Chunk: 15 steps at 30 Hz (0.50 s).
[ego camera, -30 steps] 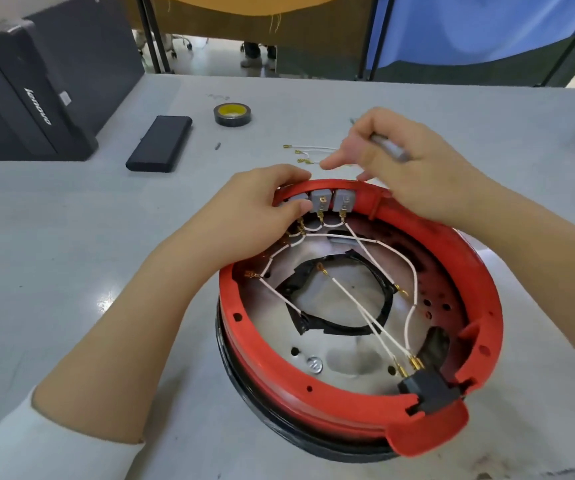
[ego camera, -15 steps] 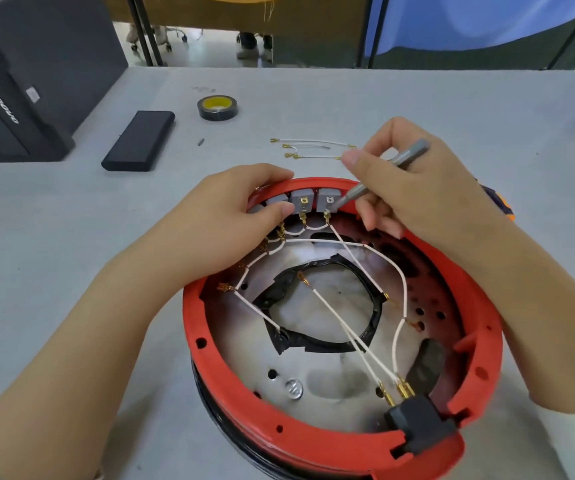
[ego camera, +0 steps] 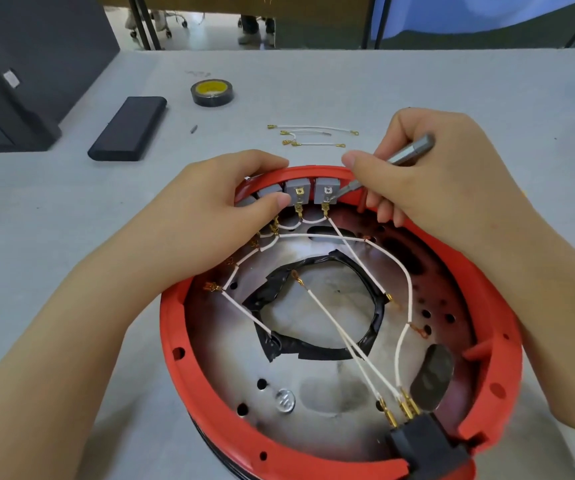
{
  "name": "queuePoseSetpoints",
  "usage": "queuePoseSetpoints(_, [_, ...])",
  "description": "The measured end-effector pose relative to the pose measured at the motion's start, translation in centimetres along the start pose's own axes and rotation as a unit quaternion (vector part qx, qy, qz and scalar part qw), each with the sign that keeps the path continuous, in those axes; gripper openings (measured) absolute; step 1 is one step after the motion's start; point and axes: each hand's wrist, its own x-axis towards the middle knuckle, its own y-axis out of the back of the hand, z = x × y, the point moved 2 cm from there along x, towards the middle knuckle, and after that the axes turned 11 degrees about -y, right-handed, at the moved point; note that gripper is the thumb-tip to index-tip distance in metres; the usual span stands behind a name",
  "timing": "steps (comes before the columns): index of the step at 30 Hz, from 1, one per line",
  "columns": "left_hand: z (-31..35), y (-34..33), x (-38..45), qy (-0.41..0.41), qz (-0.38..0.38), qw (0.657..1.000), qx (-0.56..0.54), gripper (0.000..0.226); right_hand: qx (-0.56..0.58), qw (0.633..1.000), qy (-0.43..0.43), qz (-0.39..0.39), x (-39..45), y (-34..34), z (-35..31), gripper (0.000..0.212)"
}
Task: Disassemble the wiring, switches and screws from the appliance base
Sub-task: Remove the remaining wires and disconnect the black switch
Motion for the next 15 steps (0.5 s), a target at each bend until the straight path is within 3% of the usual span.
queuePoseSetpoints(15, [-0.29,0.06,0.27,-0.014,-0.015,1.0,0.019,0.03,-0.11,0.993,0.039,-0.013,-0.04,-0.56,-0.41,0.03])
